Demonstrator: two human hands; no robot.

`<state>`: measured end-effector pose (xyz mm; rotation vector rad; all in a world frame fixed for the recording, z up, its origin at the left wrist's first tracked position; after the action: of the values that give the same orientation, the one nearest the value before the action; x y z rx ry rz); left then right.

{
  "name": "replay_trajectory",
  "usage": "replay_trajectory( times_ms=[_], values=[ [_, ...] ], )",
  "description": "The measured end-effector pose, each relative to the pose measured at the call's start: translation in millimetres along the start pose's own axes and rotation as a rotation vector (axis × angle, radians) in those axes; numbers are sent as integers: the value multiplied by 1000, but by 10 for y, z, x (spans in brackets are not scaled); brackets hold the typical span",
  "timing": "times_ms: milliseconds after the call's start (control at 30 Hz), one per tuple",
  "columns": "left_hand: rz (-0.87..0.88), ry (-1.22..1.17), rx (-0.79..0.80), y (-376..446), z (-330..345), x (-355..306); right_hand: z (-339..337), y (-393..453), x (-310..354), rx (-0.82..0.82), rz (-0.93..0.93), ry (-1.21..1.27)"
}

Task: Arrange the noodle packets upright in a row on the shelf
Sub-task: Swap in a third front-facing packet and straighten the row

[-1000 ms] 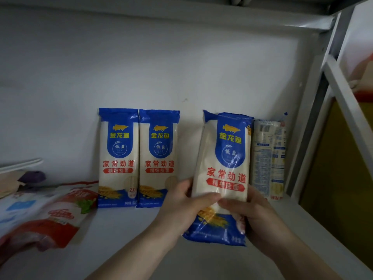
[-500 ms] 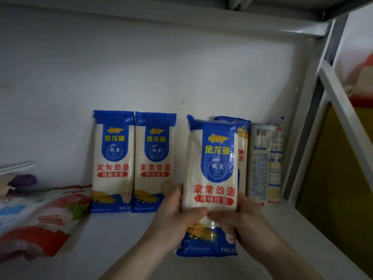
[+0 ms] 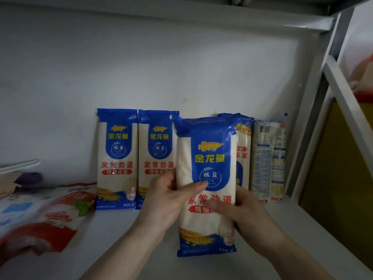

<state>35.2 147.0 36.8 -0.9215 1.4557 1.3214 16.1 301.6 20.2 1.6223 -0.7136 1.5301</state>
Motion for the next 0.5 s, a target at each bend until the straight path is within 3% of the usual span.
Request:
replay_trajectory(
  times_ms=[167, 367, 500],
  values=[
    [7, 41, 51, -32, 52, -137, -21, -28, 161, -47, -120, 4],
    [181, -29, 22, -50, -78, -491, 74, -55, 284, 7, -75, -96],
    [225, -6, 31, -84, -11, -556, 125, -138, 569, 33, -214, -45]
  ],
)
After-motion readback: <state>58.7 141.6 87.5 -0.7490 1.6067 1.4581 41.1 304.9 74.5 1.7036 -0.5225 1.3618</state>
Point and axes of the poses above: each hand's wrist, its own y-axis towards the middle knuckle, its own z-axis out of the palm, x = y × z, the point moved 2 cm from there along y, towards the middle knuckle, and after that the axes turned 12 degrees about x, right-handed, at the moved point
